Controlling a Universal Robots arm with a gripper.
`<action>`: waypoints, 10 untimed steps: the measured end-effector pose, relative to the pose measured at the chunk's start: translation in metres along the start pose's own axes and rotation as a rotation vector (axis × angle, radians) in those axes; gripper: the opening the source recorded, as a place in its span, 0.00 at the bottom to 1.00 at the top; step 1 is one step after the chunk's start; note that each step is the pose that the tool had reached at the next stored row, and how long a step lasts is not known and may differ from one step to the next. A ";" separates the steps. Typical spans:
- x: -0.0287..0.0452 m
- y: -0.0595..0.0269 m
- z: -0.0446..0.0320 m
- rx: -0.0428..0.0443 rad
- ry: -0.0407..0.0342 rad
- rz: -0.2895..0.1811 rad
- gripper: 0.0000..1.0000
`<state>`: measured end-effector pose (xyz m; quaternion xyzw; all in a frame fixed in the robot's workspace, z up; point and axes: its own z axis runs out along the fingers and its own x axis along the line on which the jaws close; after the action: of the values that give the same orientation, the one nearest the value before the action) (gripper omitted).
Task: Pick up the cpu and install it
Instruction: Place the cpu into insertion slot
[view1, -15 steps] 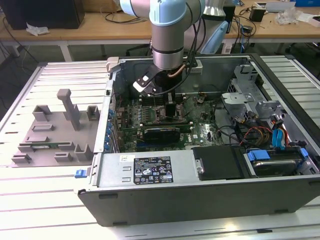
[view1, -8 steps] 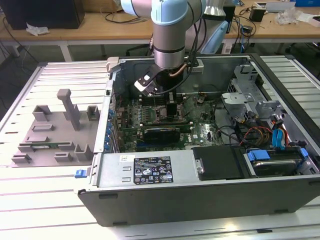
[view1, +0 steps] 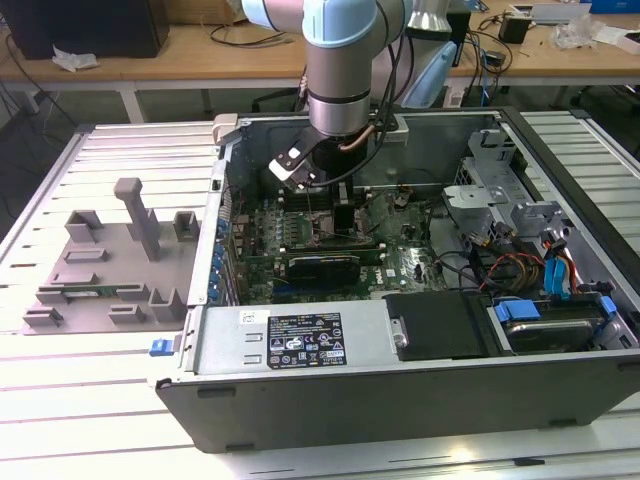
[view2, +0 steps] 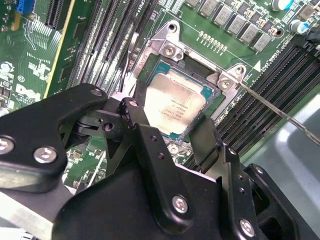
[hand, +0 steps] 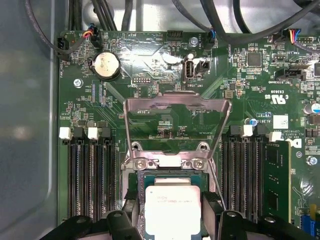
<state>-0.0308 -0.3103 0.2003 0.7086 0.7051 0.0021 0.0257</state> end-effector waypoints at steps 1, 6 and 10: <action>-0.0004 -0.0006 -0.0001 0.0002 -0.0003 0.000 0.62; -0.0011 -0.0015 0.0000 0.0002 -0.0003 0.003 0.62; -0.0011 -0.0015 0.0000 0.0002 -0.0003 0.003 0.62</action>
<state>-0.0323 -0.3114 0.2003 0.7096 0.7041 0.0020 0.0257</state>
